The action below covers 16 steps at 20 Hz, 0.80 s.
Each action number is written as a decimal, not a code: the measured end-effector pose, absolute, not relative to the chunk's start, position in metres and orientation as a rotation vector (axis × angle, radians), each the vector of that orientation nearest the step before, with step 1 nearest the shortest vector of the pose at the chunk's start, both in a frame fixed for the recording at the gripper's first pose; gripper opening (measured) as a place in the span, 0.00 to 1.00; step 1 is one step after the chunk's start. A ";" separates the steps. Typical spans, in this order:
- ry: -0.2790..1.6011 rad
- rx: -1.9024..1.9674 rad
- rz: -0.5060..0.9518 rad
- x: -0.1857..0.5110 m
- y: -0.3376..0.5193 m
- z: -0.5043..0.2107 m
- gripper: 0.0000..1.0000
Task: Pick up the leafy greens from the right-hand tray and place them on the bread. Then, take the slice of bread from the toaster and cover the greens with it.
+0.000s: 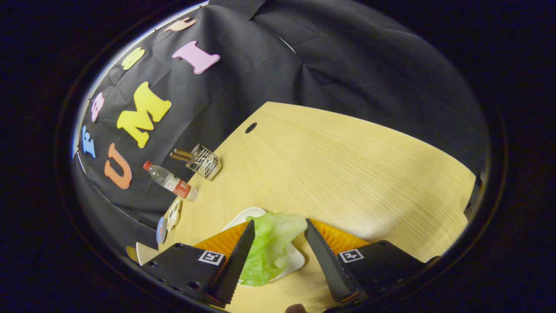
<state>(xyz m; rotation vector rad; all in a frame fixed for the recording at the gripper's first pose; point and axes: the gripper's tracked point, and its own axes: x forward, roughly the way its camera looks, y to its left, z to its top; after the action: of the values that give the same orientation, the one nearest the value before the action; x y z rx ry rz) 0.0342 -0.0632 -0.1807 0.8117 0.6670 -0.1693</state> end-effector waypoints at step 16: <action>0.551 0.742 -0.107 0.029 -0.044 -0.129 0.01</action>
<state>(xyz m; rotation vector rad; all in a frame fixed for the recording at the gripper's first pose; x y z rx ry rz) 0.0287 -0.0436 -0.1287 0.7420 0.5506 -0.1069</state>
